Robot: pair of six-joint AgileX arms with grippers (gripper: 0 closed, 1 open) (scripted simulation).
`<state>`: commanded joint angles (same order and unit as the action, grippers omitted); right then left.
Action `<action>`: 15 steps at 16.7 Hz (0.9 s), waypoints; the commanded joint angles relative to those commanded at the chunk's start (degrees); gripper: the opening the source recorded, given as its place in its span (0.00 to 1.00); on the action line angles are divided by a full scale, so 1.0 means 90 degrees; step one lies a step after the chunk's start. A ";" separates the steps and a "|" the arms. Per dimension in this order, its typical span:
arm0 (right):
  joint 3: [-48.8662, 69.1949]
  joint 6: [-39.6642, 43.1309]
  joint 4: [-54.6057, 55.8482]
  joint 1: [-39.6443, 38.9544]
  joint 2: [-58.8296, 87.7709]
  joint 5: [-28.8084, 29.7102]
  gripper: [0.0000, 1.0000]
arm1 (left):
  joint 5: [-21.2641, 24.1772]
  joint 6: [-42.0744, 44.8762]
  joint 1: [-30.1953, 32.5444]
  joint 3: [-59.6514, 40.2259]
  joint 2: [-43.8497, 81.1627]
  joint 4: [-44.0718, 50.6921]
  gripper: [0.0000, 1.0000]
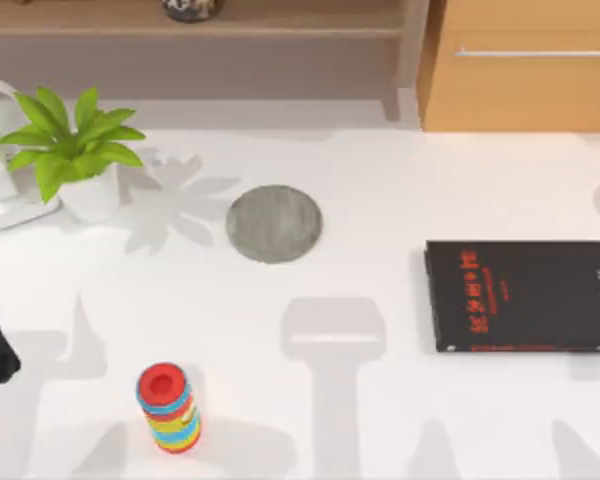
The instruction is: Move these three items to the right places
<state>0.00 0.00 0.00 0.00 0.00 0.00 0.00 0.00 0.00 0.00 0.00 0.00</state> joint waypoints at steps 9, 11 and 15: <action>0.0000 0.0000 0.0000 0.0000 0.0000 0.0000 1.00 | -0.0481 0.0009 0.0541 -0.1353 0.1898 -0.1044 1.00; 0.0000 0.0000 0.0000 0.0000 0.0000 0.0000 1.00 | -0.0721 0.0013 0.0810 -0.2026 0.3039 -0.1563 1.00; 0.0000 0.0000 0.0000 0.0000 0.0000 0.0000 1.00 | -0.1245 0.0023 0.1399 -0.3500 0.5833 -0.2701 1.00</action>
<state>0.00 0.00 0.00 0.00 0.00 0.00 -11.21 0.21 12.59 -31.50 52.50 -24.31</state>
